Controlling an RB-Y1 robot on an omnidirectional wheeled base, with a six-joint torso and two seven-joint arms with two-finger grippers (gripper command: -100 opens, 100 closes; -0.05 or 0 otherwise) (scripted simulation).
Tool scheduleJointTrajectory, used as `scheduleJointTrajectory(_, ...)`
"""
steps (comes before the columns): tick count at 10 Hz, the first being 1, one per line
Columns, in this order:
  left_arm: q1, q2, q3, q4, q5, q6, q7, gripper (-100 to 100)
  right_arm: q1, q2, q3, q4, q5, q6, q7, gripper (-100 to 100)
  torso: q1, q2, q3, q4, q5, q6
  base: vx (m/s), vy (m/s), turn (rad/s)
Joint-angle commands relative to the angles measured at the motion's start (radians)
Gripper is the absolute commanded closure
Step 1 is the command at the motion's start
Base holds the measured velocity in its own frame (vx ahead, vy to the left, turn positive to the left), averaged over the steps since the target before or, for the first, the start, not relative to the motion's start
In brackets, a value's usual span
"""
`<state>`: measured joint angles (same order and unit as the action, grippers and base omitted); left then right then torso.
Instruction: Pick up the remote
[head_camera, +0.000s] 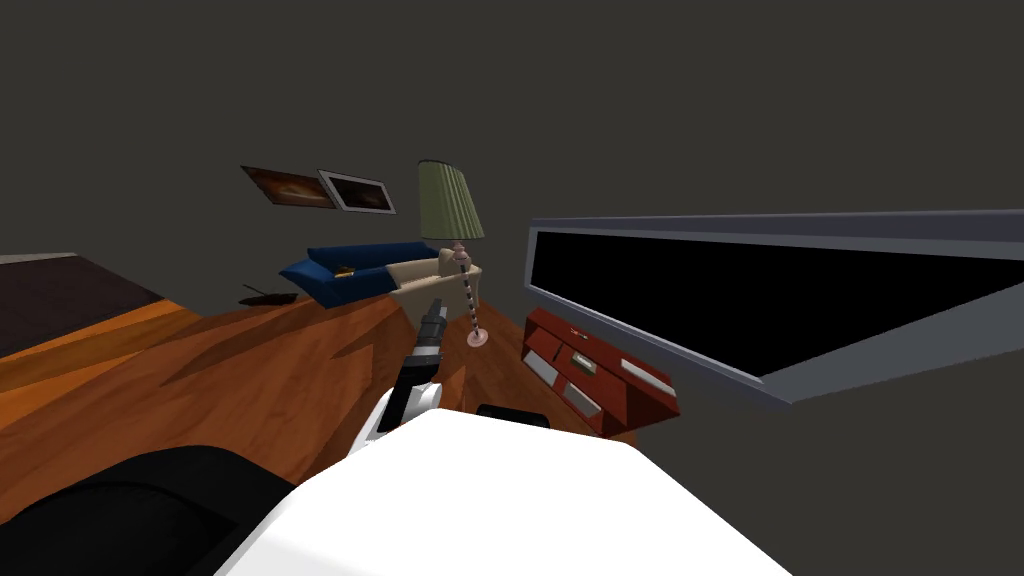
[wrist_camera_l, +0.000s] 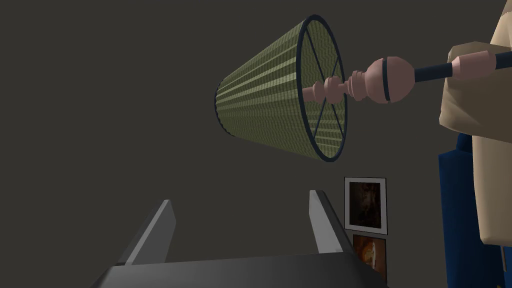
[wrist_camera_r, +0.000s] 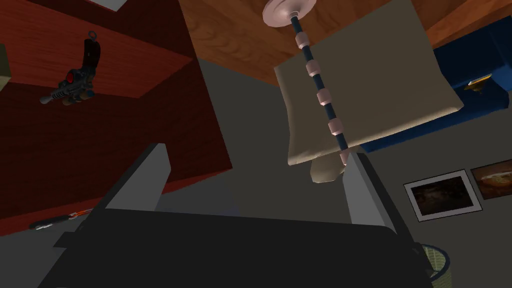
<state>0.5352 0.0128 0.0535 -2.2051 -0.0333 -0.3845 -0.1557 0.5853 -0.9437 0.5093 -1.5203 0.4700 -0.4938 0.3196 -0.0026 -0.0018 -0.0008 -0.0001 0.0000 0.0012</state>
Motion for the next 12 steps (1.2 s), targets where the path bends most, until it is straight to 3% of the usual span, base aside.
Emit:
scheduleJointTrajectory(1, 0.0, 0.0, 0.0, 0.0, 0.0, 0.0, 0.0, 0, -0.002, -0.05, 0.025, 0.05, 0.022, 0.006, -0.001, -100, 0.0, 0.0, 0.0, 0.0, 0.0, 0.0, 0.064, -0.003, 0.261)
scheduleJointTrajectory(2, 0.0, 0.0, 0.0, 0.0, 0.0, 0.0, 0.0, 0, -0.002, -0.06, 0.025, 0.059, 0.022, 0.006, -0.001, -100, 0.0, 0.0, 0.0, 0.0, 0.0, -0.001, 0.058, -0.015, 0.121)
scheduleJointTrajectory(3, 0.0, 0.0, 0.0, 0.0, 0.0, 0.0, 0.0, 0, -0.003, -0.103, 0.044, 0.09, 0.041, 0.007, 0.003, -100, -0.001, 0.0, 0.0, 0.0, 0.0, 0.0, 0.083, -0.015, 0.266)
scheduleJointTrajectory(5, 0.0, 0.0, 0.0, 0.0, 0.0, 0.0, 0.0, 0, -0.003, -0.103, 0.044, 0.113, 0.041, 0.007, 0.003, -100, -0.001, -0.001, 0.0, 0.0, 0.0, 0.0, 0.047, -0.021, 0.044)
scheduleJointTrajectory(6, 0.0, 0.0, 0.0, 0.0, 0.0, 0.0, 0.0, 0, -0.004, -0.145, 0.062, 0.144, 0.06, 0.007, 0.007, -100, 0.0, 0.002, 0.001, 0.0, 0.0, 0.001, 0.063, -0.013, 0.233)
scheduleJointTrajectory(7, 0.0, 0.0, 0.0, 0.0, 0.0, 0.0, 0.0, 0, -0.004, -0.145, 0.062, 0.161, 0.06, 0.007, 0.007, -100, -0.001, 0.0, 0.0, 0.0, 0.0, -0.001, 0.062, -0.03, 0.159)
scheduleJointTrajectory(8, 0.0, 0.0, 0.0, 0.0, 0.0, 0.0, 0.0, 0, -0.005, -0.184, 0.08, 0.201, 0.078, 0.008, 0.01, -100, -0.001, 0.0, 0.0, 0.0, 0.0, 0.0, 0.074, -0.044, 0.25)
scheduleJointTrajectory(9, 0.0, 0.0, 0.0, 0.0, 0.0, 0.0, 0.0, 0, -0.005, -0.184, 0.08, 0.214, 0.078, 0.008, 0.01, -100, -0.002, -0.001, -0.001, 0.0, -0.001, -0.001, 0.081, -0.052, 0.134)
scheduleJointTrajectory(10, 0.0, 0.0, 0.0, 0.0, 0.0, 0.0, 0.0, 0, -0.006, -0.222, 0.096, 0.253, 0.095, 0.009, 0.011, -100, -0.003, -0.001, -0.001, 0.0, -0.001, 0.0, 0.095, -0.056, 0.209)
scheduleJointTrajectory(11, 0.0, 0.0, 0.0, 0.0, 0.0, 0.0, 0.0, 0, -0.006, -0.222, 0.096, 0.261, 0.095, 0.009, 0.011, -100, -0.003, -0.002, -0.001, 0.0, -0.001, 0.0, 0.075, -0.058, 0.113)
scheduleJointTrajectory(12, 0.0, 0.0, 0.0, 0.0, 0.0, 0.0, 0.0, 0, -0.007, -0.253, 0.111, 0.305, 0.112, 0.01, 0.012, -100, -0.003, -0.002, -0.001, 0.0, -0.001, 0.0, 0.094, -0.071, 0.228)
